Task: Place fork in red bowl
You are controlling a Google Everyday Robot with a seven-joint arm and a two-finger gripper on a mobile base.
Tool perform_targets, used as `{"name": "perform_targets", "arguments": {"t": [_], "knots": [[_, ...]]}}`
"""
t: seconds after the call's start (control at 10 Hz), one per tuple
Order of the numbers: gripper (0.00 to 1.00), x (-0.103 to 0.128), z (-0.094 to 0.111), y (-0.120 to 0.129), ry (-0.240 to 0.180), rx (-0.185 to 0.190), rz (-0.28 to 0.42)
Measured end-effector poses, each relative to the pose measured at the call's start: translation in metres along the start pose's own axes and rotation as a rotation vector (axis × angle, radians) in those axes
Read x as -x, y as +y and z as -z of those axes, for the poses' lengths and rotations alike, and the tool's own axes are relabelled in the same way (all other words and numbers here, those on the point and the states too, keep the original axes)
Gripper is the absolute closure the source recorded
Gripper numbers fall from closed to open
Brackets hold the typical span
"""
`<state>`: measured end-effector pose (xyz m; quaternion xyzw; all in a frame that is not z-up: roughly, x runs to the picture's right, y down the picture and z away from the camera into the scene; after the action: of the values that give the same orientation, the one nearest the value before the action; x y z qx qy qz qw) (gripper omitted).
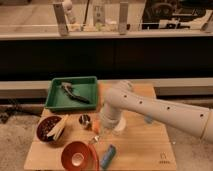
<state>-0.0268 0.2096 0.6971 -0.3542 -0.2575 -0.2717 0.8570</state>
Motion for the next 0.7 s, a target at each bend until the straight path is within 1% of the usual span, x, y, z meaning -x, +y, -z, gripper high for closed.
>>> {"name": "perform_targets", "arguments": {"t": [0.2, 0.3, 0.4, 0.7], "knots": [[0.97, 0.006, -0.009, -0.002, -0.009, 0.018, 0.043], [0.97, 0.013, -0.016, -0.005, -0.02, 0.028, 0.075], [0.97, 0.017, -0.022, -0.008, -0.031, 0.033, 0.092], [0.97, 0.027, -0.029, -0.016, -0.048, 0.038, 0.136]]}}
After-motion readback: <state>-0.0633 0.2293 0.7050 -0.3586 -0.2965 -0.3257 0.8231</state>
